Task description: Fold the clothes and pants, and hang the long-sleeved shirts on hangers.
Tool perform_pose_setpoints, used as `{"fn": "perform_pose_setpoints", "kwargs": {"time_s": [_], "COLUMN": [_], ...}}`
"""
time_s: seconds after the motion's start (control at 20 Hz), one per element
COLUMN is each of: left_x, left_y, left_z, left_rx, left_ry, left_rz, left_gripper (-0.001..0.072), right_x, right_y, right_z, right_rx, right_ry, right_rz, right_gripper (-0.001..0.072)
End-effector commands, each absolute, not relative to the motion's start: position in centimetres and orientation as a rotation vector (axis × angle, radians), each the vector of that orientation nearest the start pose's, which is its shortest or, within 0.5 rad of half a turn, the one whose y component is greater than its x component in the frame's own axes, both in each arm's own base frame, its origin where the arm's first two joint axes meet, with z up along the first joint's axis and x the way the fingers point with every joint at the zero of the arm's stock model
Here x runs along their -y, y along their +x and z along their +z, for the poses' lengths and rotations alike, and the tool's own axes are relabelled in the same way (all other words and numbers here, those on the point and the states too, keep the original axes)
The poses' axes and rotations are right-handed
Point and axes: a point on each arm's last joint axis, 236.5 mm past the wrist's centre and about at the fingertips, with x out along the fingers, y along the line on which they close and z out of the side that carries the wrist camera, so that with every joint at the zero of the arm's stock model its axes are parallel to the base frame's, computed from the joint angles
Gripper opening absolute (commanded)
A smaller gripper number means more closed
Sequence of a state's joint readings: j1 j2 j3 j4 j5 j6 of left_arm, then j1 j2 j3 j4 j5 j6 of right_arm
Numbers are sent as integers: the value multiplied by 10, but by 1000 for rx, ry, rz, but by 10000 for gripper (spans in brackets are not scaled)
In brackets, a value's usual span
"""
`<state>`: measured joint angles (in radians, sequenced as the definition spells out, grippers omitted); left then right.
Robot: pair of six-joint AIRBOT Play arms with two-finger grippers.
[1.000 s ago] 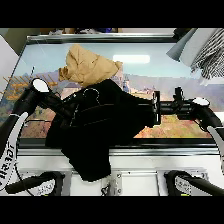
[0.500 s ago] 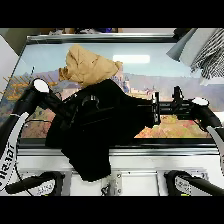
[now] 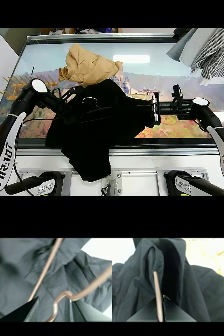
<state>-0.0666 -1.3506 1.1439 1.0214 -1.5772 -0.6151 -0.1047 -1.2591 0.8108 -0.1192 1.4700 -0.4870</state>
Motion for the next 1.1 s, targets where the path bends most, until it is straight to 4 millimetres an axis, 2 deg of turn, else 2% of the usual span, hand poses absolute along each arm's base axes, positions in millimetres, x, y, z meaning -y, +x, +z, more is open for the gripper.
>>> {"fn": "perform_pose_setpoints", "kwargs": {"time_s": [0.0,0.15,0.25,0.4,0.5,0.6,0.65,0.7,0.75,0.8,0.9,1.05], "left_x": [122,92,72,52,49,61,71,83,99,116,153,195], "left_y": [303,333,345,346,344,338,336,331,323,313,293,290], "left_z": [19,52,77,108,123,129,128,122,111,96,61,25], "left_rx": [-1339,-1194,-1114,-1038,-1007,-1008,-1020,-1042,-1077,-1123,-1201,-1239], "left_ry": [111,35,-38,-136,-190,-228,-253,-272,-286,-288,-295,-373], "left_rz": [-952,-734,-594,-453,-400,-395,-400,-411,-433,-462,-504,-470], "left_gripper": [395,395,394,366,366,366,367,399,454,549,558,558], "right_x": [-202,-202,-203,-202,-201,-201,-201,-201,-201,-201,-201,-201], "right_y": [314,313,315,318,322,320,320,320,320,320,320,320], "right_z": [112,116,128,143,150,161,165,167,167,167,167,167], "right_rx": [-113,-128,-102,-95,-90,-71,-69,-69,-71,-70,-81,-82], "right_ry": [-101,-76,-54,-30,-41,-17,-3,3,6,6,19,21], "right_rz": [1423,1417,1402,1363,1326,1317,1313,1312,1311,1311,1311,1311], "right_gripper": [14,14,14,14,14,13,13,13,13,13,14,14]}}
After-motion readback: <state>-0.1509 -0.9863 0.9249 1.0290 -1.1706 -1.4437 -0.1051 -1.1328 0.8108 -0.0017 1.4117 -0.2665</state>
